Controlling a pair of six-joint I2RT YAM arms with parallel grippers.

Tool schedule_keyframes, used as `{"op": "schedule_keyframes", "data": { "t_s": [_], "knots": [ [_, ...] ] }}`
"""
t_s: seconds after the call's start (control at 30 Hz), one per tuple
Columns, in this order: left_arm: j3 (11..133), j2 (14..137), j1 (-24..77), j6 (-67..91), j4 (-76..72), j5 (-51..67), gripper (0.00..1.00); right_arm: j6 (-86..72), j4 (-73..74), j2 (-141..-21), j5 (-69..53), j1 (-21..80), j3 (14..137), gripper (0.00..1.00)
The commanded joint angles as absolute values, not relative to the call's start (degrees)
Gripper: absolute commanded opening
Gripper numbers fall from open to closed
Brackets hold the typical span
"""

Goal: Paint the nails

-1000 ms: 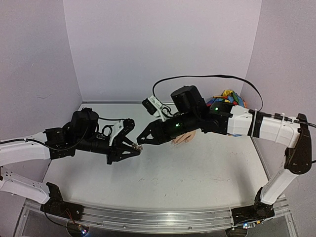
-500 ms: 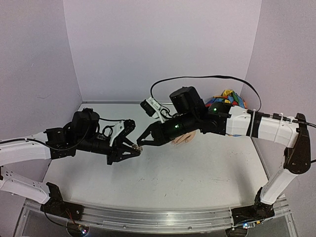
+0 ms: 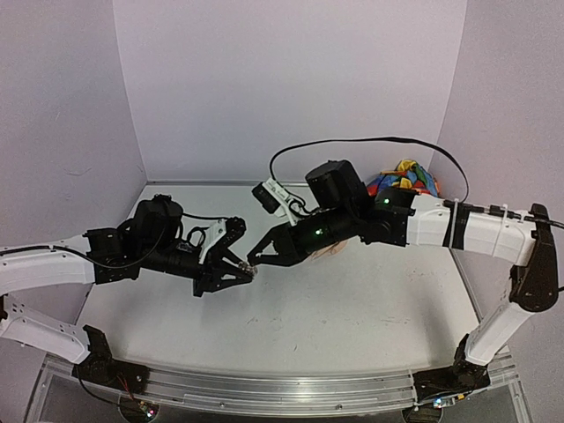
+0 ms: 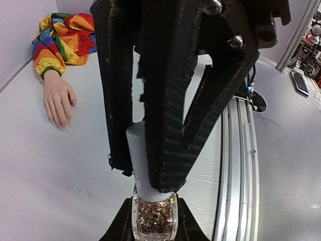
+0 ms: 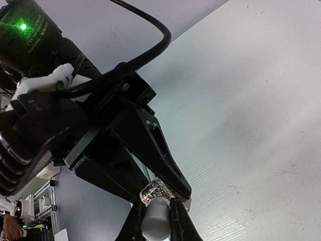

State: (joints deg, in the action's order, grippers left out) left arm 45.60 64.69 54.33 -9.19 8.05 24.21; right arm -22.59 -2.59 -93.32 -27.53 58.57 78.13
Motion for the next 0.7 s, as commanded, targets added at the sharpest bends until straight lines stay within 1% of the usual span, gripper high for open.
{"op": "schedule_keyframes", "data": {
  "t_s": [0.0, 0.67],
  "knots": [
    [48.98, 64.41, 54.32, -10.11, 7.89, 26.98, 0.0, -19.76, -3.77, -88.27, -24.94, 58.18, 77.11, 0.0],
    [49.56, 65.1, 54.32, -10.04, 8.53, 26.6, 0.0, -20.9, -5.02, -85.76, -24.64, 58.2, 75.52, 0.0]
  ]
}}
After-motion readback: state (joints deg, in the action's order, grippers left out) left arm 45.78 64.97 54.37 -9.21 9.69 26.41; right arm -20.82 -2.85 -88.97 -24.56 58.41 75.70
